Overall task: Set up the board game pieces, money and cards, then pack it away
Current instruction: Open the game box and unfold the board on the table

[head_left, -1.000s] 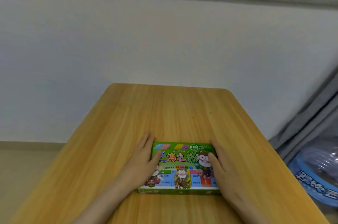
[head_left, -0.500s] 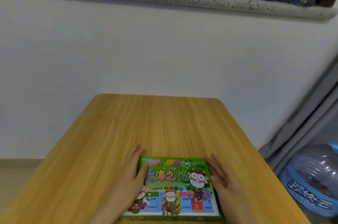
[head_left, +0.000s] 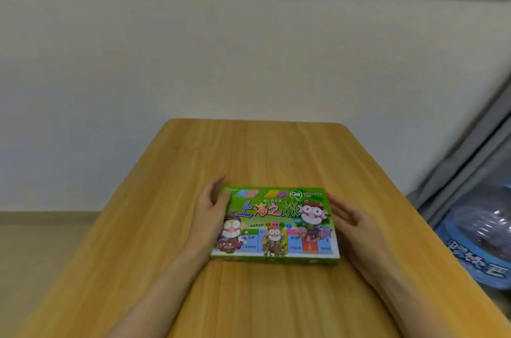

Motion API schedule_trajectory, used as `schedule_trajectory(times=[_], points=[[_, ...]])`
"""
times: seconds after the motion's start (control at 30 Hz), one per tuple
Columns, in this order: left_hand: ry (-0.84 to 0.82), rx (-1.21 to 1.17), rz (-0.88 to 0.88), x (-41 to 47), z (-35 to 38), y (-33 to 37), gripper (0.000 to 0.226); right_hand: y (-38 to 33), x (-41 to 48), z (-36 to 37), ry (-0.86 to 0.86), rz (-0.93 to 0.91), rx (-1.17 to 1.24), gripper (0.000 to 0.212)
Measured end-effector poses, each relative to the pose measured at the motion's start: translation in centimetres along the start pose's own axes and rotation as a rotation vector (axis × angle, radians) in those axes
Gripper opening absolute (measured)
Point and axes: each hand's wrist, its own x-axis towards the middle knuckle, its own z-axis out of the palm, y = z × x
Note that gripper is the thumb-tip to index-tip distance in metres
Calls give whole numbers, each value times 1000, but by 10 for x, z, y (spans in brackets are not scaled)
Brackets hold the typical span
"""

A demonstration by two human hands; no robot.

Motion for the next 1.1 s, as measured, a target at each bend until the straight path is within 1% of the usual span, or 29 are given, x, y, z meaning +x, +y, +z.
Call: schedule_trajectory(times=[0.03,0.07,0.1,0.13,0.17,0.23,0.3,0.37,0.4,0.43,0.47,0.53,0.6,0.63,0.73,0.8,0.87,0.93,1.0,1.03,1.1], points=[[-5,-24,-20,0,-1,-1,38,4,1,-1,9,-1,-14,69],[-13,-38,-36,0,-1,-1,40,6,1,-1,27,0,-12,78],[-20,-44,-51,-1,-1,-1,43,6,1,-1,49,-4,1,69],[-32,-46,-58,-1,-1,0,46,5,1,-1,70,-9,26,51],[-47,-54,-64,-1,-2,1,49,5,1,-1,95,-6,40,41],[-83,-92,-104,-4,-2,5,56,5,1,-2,127,-4,55,43],[-152,-229,-219,-8,-4,11,56,4,1,0,162,-18,110,44],[-300,-358,-322,-12,-6,17,46,3,5,4,223,-18,182,41],[-379,-356,-331,-13,-6,18,44,2,9,6,252,-14,211,40],[-421,-354,-335,-13,-6,20,45,1,12,8,267,-3,236,37],[-413,-370,-332,-11,-5,19,45,-2,16,11,266,13,264,35],[-315,-460,-332,0,-3,18,42,-12,27,16,210,14,278,27],[-229,-508,-327,11,-1,20,36,-22,38,19,129,-14,220,20],[-207,-504,-312,14,0,20,35,-23,43,19,121,-18,187,19],[-221,-487,-259,18,1,18,37,-17,52,18,139,-4,186,17],[-225,-474,-231,21,1,15,26,-13,58,16,157,-49,174,15],[-220,-475,-230,23,0,12,21,-11,62,14,208,-108,72,17],[-222,-466,-217,26,0,10,24,-10,64,13,265,-183,-111,29],[-234,-455,-193,27,0,9,31,-8,63,13,244,-207,-271,37],[-235,-453,-175,28,0,8,35,-8,61,15,206,-188,-302,35],[-234,-462,-137,29,-1,8,51,-8,58,17,123,-139,-314,23]])
